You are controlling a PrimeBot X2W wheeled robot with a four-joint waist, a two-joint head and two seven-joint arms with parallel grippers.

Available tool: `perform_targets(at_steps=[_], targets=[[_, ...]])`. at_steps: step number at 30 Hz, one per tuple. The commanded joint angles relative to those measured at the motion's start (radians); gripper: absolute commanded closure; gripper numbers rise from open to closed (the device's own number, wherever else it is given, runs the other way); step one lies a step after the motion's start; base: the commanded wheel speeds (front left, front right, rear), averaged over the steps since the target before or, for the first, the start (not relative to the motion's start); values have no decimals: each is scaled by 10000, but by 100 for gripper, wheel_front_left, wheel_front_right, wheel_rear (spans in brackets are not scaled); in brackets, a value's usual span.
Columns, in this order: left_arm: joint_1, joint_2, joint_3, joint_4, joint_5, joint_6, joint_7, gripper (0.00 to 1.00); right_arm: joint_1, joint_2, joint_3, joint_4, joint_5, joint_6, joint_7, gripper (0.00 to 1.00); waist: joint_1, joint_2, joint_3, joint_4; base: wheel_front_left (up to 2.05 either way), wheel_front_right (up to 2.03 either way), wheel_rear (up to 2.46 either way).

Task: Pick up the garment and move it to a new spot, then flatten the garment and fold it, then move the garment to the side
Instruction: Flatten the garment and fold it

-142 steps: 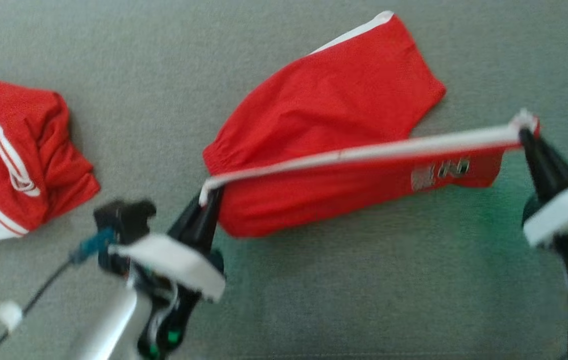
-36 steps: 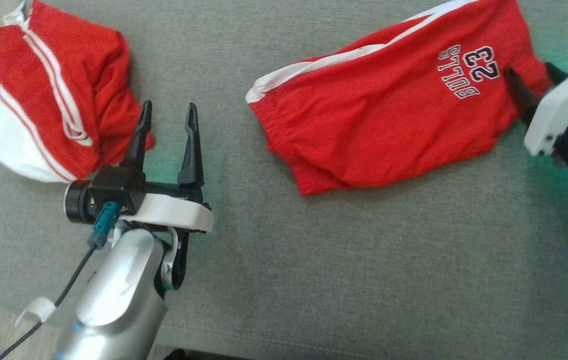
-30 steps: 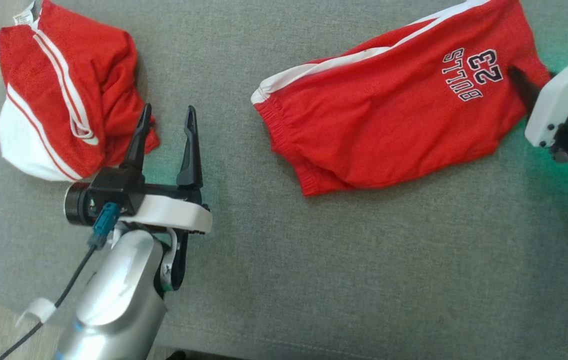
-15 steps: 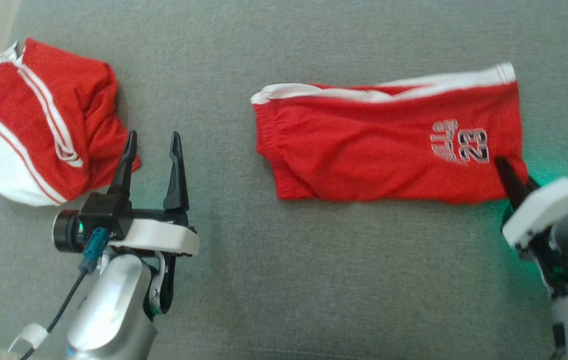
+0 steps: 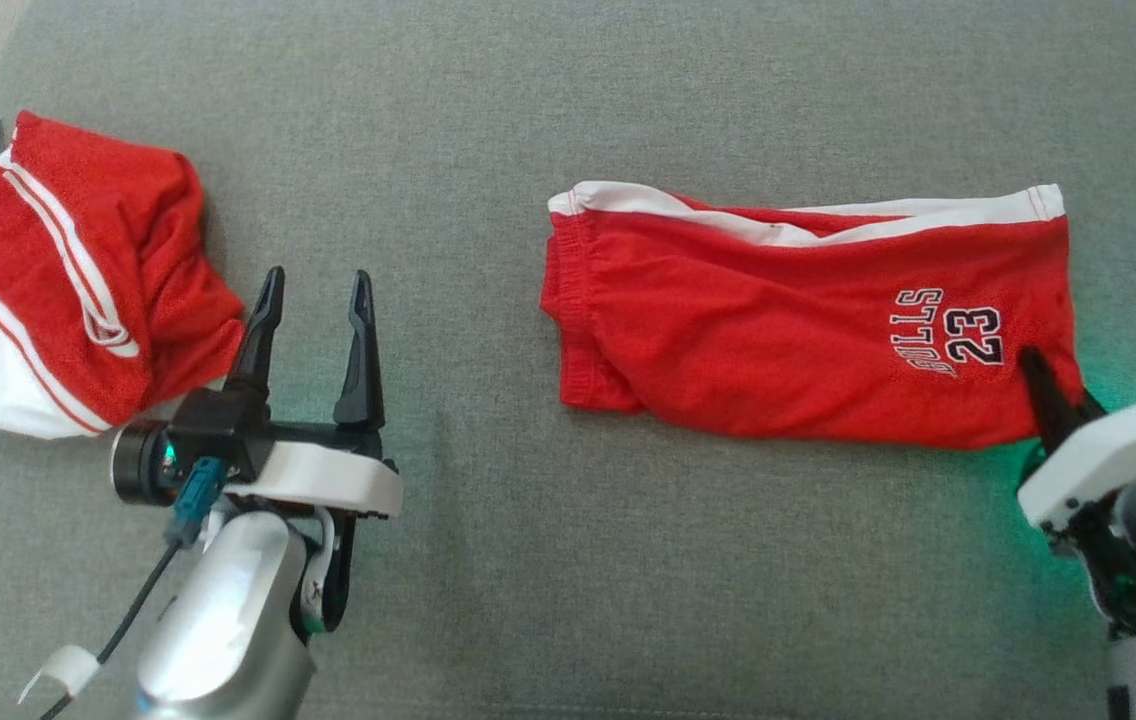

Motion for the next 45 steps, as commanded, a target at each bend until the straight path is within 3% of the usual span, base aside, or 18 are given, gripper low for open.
perform_targets(at_steps=[1, 6, 10, 17, 21, 22, 23, 29, 33, 40, 45], targets=[[-179, 284, 307, -225, 36, 26, 9, 0, -418, -232, 523, -756, -169, -46, -24, 100, 1, 0, -25, 19, 0, 0, 0], [-179, 284, 264, -190, 12, 23, 10, 0, -1129, -225, 1745, -1801, -330, -46, 156, 100, 1, 0, -118, 78, 0, 0, 0], [-179, 280, 240, -129, 3, 91, 39, 0, -1973, 16, 3550, -2389, -206, -46, 351, 100, 1, 0, -212, 187, 0, 0, 0], [-193, 162, 169, -38, -70, 117, 31, 0, -2524, 670, 6274, -1340, 709, -46, 273, 100, 1, 0, -266, 569, 0, 0, 0], [-177, 106, 145, 29, -114, 104, 5, 0, -2249, 777, 7060, -476, 973, -46, 185, 100, 1, 0, -229, 712, 0, 0, 0], [-177, 96, 144, 44, -121, 103, -3, 0, -2230, 788, 7137, -344, 958, -46, 58, 57, 1, 0, -223, 724, 0, 0, 0], [-169, 90, 145, 49, -123, 113, -10, 0, -2217, 797, 7181, -263, 942, -46, -117, 0, 1, 0, -214, 727, 0, 0, 0], [-110, 113, 234, 53, -139, 208, -56, 0, -2323, 684, 7661, -1152, 1332, -46, -1687, 0, 1, 0, -199, 558, 0, 0, 0], [-39, 184, 303, 0, -101, 309, -80, 0, -2346, 100, 7158, -2098, 996, -46, -2719, 0, 1, 0, -266, 328, 0, 0, 0], [139, 446, 442, -285, 59, 494, -114, 0, -1178, -252, 3319, -2847, -399, -46, -3309, 0, 1, 0, -497, -77, 0, 0, 0], [407, 682, 596, -602, 195, 602, -132, 0, -49, -75, 1621, -3536, -1060, -46, -3068, 0, 1, 0, -758, -246, 0, 0, 0]])
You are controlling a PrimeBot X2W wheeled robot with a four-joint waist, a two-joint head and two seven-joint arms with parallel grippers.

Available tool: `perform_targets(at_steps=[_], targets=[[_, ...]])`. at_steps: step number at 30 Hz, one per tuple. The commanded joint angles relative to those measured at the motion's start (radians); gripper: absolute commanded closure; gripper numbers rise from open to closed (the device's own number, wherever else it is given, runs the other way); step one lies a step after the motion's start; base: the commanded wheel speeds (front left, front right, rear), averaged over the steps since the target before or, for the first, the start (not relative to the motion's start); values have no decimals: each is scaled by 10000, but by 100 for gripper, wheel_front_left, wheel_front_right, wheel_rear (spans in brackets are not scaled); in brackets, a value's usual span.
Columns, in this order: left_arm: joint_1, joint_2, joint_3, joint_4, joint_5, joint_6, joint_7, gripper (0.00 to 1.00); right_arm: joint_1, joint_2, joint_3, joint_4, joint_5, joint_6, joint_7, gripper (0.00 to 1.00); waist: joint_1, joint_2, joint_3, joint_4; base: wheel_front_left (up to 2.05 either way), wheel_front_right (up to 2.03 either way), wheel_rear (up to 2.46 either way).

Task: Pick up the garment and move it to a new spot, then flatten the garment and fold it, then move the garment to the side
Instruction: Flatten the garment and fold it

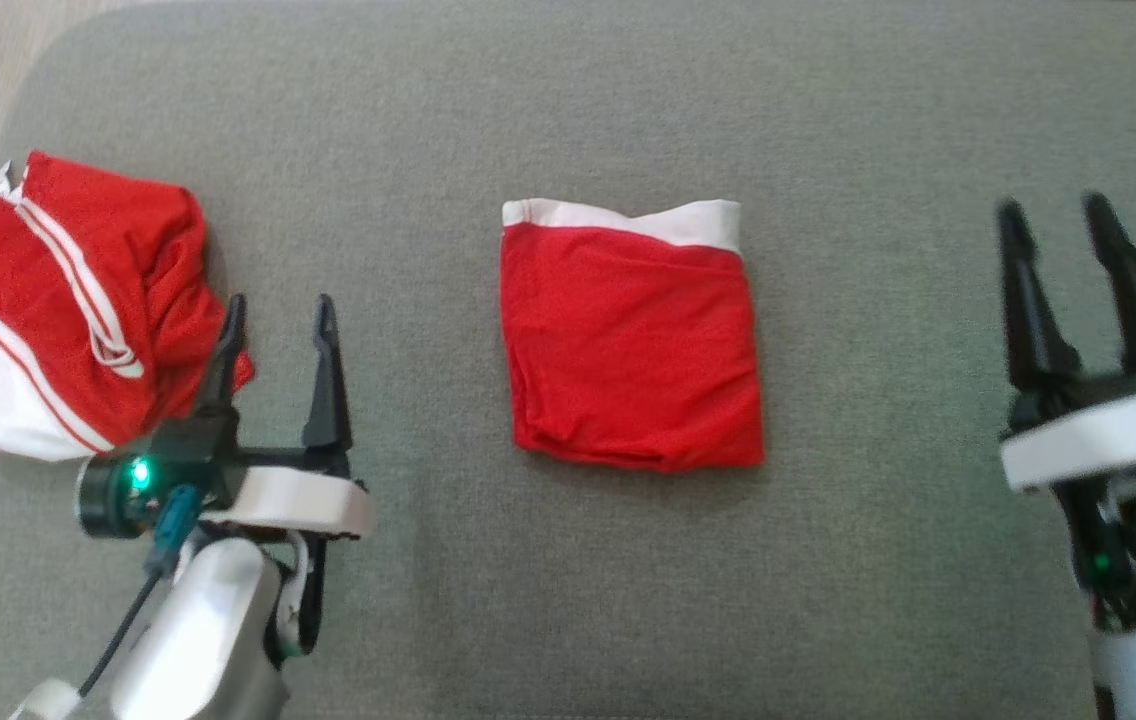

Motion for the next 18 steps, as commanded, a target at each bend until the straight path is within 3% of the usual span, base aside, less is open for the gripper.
perform_targets(at_steps=[1, 7, 18], targets=[[4, 392, 489, -438, 97, 88, -112, 0, 120, 152, -30, -643, -196, -17, 127, 0, 0, 0, -133, -97, 0, 0, 0], [582, 774, 697, -684, 56, 129, -106, 0, 1013, 429, -368, -1147, -457, -17, 417, 0, 0, 0, -507, -209, 0, 0, 0], [1972, 1425, 675, -1622, -186, 288, 897, 0, 2254, 764, -223, -1524, -704, -17, 907, 0, 0, 0, -1469, -323, 0, 0, 0]])
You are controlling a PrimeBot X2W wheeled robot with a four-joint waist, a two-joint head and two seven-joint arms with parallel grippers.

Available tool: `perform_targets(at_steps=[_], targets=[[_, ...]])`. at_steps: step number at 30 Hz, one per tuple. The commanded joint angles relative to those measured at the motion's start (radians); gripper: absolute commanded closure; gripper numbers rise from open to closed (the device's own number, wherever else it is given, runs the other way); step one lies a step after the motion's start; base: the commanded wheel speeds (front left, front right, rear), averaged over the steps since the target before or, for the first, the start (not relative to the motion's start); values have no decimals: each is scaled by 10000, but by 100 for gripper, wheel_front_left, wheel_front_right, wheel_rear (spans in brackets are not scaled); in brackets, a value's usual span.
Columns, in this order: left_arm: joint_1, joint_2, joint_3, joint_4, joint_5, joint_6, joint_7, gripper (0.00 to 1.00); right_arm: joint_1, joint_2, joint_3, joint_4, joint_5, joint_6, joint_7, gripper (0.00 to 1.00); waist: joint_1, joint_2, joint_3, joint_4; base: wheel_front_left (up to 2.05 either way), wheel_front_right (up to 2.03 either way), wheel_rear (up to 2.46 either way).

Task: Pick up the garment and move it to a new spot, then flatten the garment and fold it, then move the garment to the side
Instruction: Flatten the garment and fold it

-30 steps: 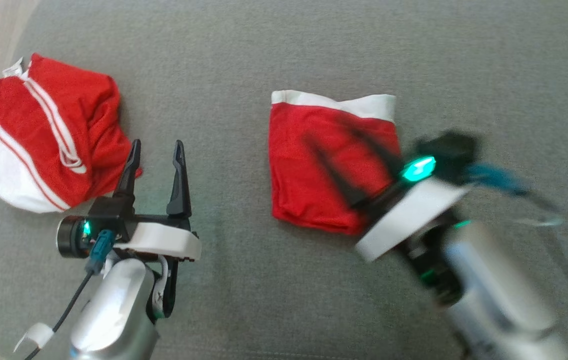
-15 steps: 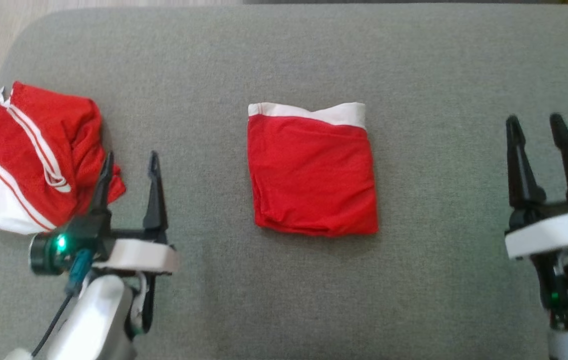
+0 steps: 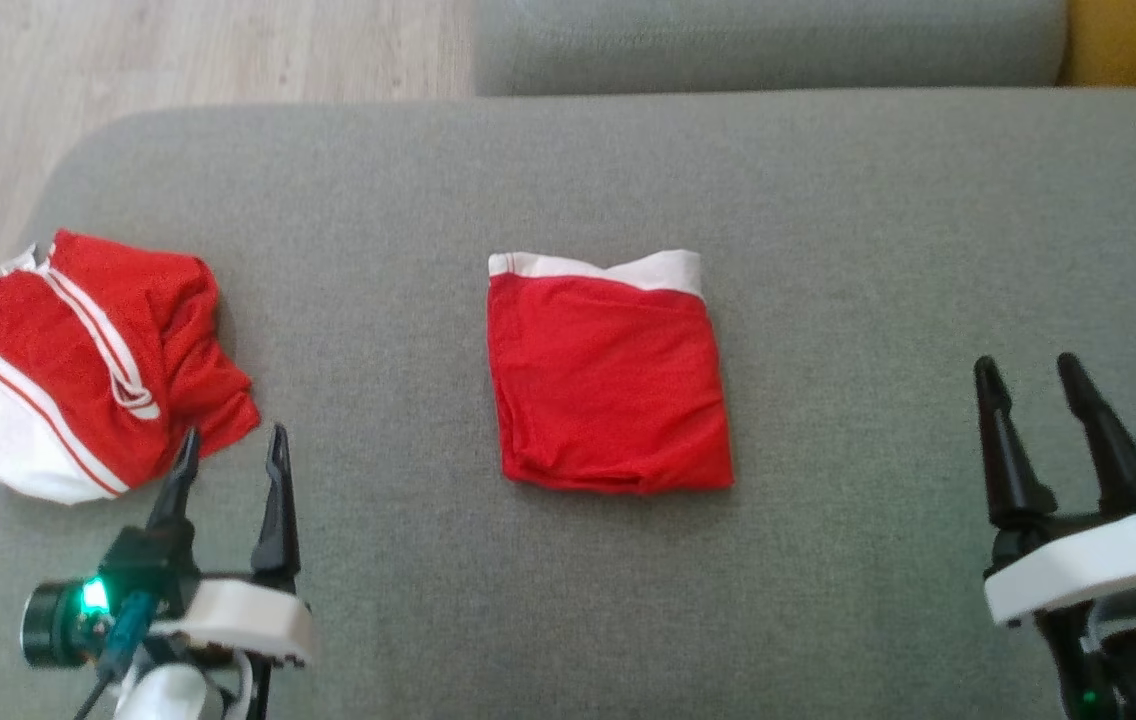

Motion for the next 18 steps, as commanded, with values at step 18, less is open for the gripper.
perform_targets(at_steps=[18], targets=[[422, 497, 236, -928, -224, 284, 652, 0, 216, 72, 559, -706, -560, -17, 553, 0, 1, 0, -597, -69, 0, 0, 0]])
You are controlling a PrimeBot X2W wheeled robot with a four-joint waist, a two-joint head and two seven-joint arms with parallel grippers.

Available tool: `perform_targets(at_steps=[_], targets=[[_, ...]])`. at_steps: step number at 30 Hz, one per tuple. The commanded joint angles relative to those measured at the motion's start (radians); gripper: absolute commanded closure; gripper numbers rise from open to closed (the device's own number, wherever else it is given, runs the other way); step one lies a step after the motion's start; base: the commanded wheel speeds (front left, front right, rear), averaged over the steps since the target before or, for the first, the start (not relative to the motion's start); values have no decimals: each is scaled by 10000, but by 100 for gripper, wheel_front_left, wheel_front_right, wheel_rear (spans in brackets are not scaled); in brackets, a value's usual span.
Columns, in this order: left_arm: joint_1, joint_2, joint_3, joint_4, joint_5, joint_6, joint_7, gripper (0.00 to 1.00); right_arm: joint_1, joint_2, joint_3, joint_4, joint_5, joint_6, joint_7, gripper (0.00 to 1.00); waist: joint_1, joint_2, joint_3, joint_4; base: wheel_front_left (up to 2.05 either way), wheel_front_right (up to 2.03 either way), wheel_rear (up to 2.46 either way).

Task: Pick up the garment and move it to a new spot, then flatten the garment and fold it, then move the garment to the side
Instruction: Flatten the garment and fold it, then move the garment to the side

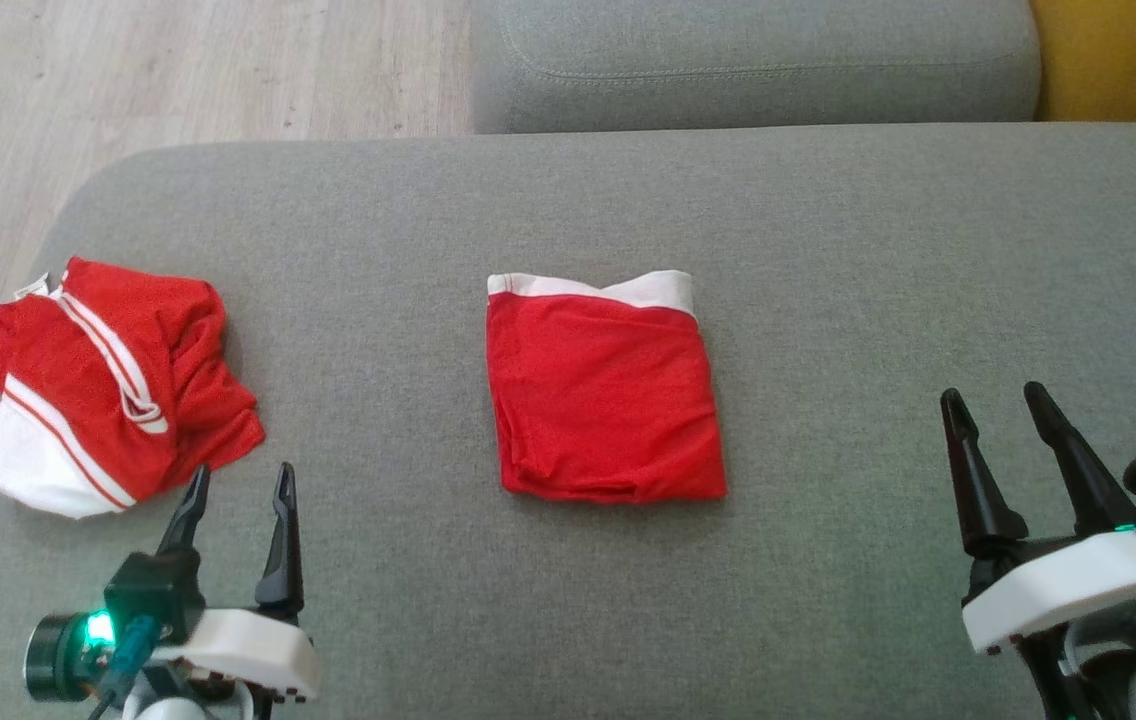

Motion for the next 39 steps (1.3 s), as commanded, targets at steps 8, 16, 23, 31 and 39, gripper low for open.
perform_targets(at_steps=[8, 16, 23, 31, 39], targets=[[-439, 250, 339, -237, -77, 107, -123, 0, -297, -35, 236, -458, -42, -17, 99, 0, 1, -1, 48, -36, 0, 0, 0], [-681, 233, 322, -349, -32, 114, -307, 0, -461, -178, 210, -278, 95, -17, 374, 0, 1, -1, 294, 10, 0, 0, 0], [-1522, -91, 111, -590, 275, 68, -898, 0, -1464, -718, 466, 1007, 699, -17, 676, 0, 1, -1, 1242, 564, 0, 0, 0], [-2513, -754, -56, -144, 374, -216, -1484, 0, -3187, -821, 1749, 3407, 1588, -17, 790, 0, 1, -1, 2211, 1421, 0, 0, 0], [-2812, -1241, 27, 158, 722, -452, -1674, 0, -4161, -783, 2648, 5367, 2511, -17, 1613, 0, 1, -1, 2387, 1839, 0, 0, 0]])
